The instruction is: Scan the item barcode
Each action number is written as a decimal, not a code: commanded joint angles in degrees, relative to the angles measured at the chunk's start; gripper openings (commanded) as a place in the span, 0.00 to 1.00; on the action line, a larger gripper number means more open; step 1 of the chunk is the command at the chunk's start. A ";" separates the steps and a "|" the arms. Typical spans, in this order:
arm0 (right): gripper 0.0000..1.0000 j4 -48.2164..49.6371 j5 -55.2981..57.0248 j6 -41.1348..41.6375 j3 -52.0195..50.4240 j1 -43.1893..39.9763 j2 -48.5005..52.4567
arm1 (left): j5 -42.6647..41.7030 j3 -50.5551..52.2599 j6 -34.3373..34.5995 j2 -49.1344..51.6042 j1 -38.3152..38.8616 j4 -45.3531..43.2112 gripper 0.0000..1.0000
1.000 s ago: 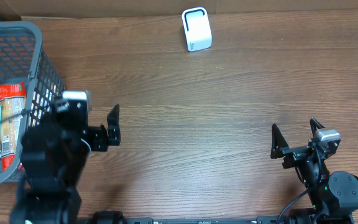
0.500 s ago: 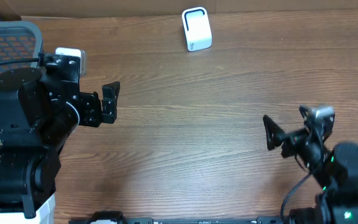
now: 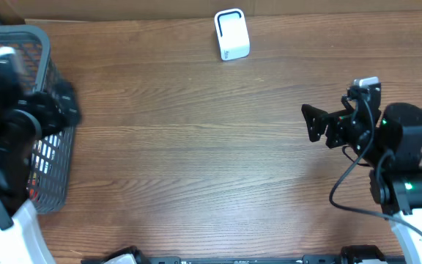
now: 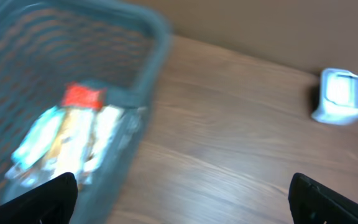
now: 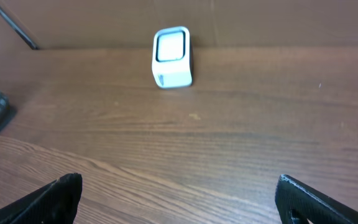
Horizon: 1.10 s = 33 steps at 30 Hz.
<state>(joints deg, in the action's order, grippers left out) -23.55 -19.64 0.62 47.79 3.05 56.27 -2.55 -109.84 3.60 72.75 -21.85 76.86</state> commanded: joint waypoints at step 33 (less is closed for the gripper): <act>1.00 0.31 -0.39 -0.28 1.36 0.31 14.27 | 3.10 -2.71 -2.38 18.82 -20.90 -4.15 0.85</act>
<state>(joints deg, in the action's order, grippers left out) -23.59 -19.68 0.62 47.79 3.05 70.37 -0.16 -111.59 3.09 89.71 -40.93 72.12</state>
